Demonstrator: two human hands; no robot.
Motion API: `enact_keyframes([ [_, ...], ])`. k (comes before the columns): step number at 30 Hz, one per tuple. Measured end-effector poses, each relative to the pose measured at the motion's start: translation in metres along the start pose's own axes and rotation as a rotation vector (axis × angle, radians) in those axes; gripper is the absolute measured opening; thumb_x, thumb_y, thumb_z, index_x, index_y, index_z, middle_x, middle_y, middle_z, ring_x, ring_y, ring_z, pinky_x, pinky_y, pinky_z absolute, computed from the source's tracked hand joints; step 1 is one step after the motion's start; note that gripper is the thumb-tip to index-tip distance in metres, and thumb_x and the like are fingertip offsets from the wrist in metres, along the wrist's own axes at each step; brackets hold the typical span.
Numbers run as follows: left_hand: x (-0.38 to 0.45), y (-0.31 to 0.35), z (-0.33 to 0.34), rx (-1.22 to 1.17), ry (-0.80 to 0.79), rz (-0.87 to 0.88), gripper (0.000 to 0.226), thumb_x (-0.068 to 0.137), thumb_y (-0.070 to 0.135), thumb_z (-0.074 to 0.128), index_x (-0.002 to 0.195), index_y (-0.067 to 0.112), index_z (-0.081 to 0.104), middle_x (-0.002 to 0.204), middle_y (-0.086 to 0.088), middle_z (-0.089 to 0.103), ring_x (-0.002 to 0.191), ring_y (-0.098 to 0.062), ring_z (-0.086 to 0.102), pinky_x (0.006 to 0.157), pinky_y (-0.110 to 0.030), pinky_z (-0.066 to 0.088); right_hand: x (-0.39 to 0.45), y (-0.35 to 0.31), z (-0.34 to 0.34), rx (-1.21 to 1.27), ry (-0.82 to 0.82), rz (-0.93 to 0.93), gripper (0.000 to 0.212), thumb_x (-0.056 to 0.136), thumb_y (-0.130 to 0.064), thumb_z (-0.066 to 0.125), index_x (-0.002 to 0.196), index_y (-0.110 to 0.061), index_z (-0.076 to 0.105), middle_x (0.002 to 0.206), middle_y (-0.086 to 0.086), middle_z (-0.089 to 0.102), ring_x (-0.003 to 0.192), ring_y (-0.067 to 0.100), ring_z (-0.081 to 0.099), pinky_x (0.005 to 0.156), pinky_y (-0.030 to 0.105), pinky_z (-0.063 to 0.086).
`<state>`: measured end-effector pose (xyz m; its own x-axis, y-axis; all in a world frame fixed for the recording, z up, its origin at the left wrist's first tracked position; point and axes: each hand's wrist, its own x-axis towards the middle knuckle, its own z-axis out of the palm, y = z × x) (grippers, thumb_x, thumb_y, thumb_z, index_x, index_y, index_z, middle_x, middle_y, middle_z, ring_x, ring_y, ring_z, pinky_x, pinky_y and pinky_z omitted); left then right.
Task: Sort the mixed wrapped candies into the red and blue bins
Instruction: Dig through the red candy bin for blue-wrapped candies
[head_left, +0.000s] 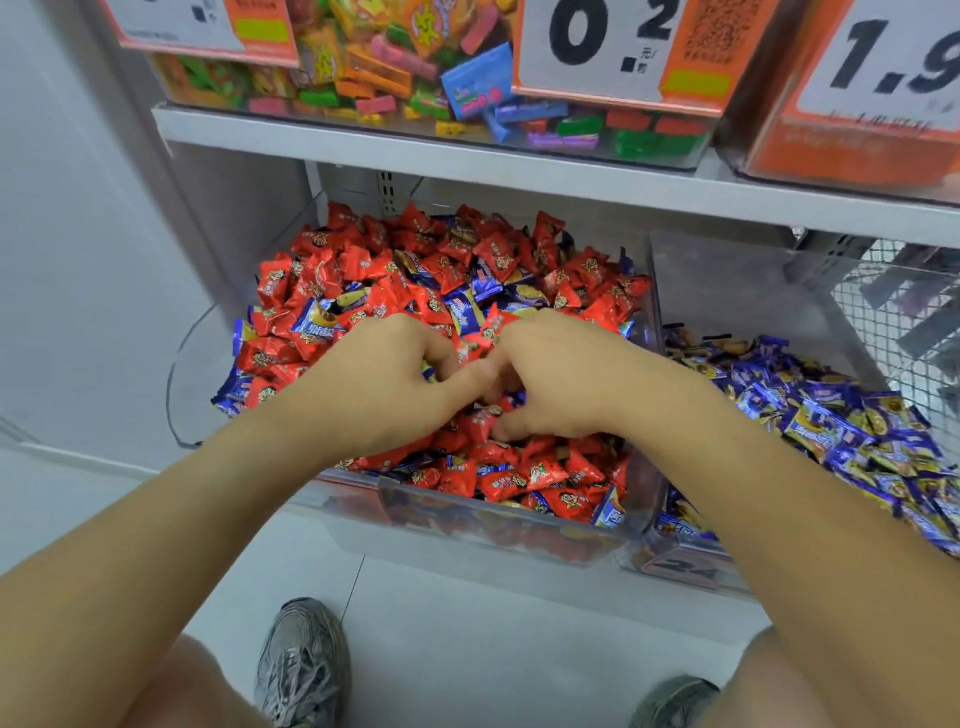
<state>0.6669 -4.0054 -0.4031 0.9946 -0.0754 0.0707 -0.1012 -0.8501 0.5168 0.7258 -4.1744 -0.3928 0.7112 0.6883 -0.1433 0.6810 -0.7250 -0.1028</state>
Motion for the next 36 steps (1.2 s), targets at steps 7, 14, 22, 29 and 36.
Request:
enact_keyframes([
  [7,0.006,-0.007,-0.001,0.065,0.125,0.109,0.036,0.086,0.049,0.066,0.119,0.035,0.066,0.093,0.008,0.064,0.082,-0.011,0.06,0.076,-0.03,0.049,-0.034,0.016,-0.032,0.165,-0.033,0.063,0.032,0.075,-0.059,0.074,0.087,-0.029,0.075,0.083,-0.011,0.071,0.08,0.001,0.063,0.075,0.024,0.052],
  [14,0.039,-0.006,0.011,0.371,0.223,0.074,0.054,0.093,0.048,0.055,0.143,0.029,0.047,0.117,-0.004,0.061,0.112,-0.027,0.059,0.074,-0.035,0.047,0.004,0.023,-0.004,0.138,0.275,0.086,0.04,0.093,-0.029,0.066,0.131,-0.02,0.06,0.12,0.002,0.055,0.112,0.02,0.055,0.095,0.034,0.044],
  [22,0.049,-0.007,0.014,0.338,0.229,0.041,0.039,0.086,0.047,0.07,0.118,0.024,0.069,0.113,-0.003,0.065,0.101,-0.024,0.063,0.07,-0.03,0.041,0.012,0.032,-0.002,-0.029,0.196,0.185,0.047,0.083,-0.036,0.075,0.123,-0.012,0.064,0.113,0.011,0.056,0.102,0.03,0.058,0.085,0.042,0.052],
  [29,0.033,-0.007,-0.001,0.075,0.268,0.024,0.027,0.08,0.045,0.076,0.095,0.024,0.069,0.074,0.015,0.055,0.069,-0.007,0.053,0.059,-0.025,0.035,0.009,0.034,-0.002,0.127,0.266,0.191,0.019,0.083,-0.023,0.074,0.097,-0.029,0.063,0.096,0.003,0.066,0.092,0.027,0.06,0.078,0.04,0.052],
  [36,0.011,-0.003,-0.015,-0.418,0.135,-0.116,0.032,0.083,0.056,0.066,0.092,0.026,0.067,0.069,0.01,0.057,0.054,-0.008,0.045,0.06,-0.026,0.042,-0.006,0.04,-0.012,0.508,0.426,0.16,0.022,0.094,-0.029,0.066,0.115,-0.024,0.064,0.098,-0.001,0.07,0.083,0.017,0.069,0.082,0.043,0.057],
])
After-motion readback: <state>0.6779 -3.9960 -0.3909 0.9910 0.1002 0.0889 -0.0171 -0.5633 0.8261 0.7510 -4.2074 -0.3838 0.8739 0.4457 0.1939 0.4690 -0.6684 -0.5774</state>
